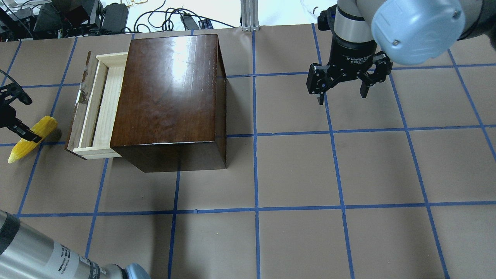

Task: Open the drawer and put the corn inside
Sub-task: 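Lower the left gripper and grasp the yellow corn cob, then lift the corn and carry it with the left gripper over the drawer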

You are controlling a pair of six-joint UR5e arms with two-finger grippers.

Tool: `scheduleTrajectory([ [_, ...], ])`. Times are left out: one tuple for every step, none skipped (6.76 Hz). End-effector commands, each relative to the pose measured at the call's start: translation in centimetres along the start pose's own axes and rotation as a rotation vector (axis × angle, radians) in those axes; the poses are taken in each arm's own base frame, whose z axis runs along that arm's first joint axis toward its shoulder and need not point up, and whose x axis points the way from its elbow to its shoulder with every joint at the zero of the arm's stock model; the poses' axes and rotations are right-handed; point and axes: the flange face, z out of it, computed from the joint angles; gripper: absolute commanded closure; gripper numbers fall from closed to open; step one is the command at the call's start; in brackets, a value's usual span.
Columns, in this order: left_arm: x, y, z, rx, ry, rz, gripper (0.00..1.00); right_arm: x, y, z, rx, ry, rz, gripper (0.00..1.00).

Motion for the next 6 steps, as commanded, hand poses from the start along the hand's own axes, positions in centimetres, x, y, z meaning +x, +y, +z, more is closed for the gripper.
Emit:
scheduleTrajectory([
  [-0.9, -1.0, -4.9, 0.002, 0.000, -0.063, 1.00, 0.0, 0.0, 0.0, 0.000, 0.000, 0.001, 0.00],
  [-0.8, -2.1, -7.9, -0.001, 0.010, -0.103, 1.00, 0.0, 0.0, 0.0, 0.000, 0.000, 0.001, 0.00],
  [0.0, -4.4, -11.8, -0.001, 0.015, -0.162, 1.00, 0.0, 0.0, 0.0, 0.000, 0.000, 0.001, 0.00],
  [0.9, -6.5, -15.4, 0.003, 0.006, -0.207, 1.00, 0.0, 0.0, 0.0, 0.000, 0.000, 0.001, 0.00],
  [2.5, -8.0, -18.6, 0.000, 0.015, -0.263, 1.00, 0.0, 0.0, 0.0, 0.000, 0.000, 0.001, 0.00],
  [4.2, -9.6, -20.8, 0.007, 0.006, -0.327, 1.00, 0.0, 0.0, 0.0, 0.000, 0.000, 0.001, 0.00],
])
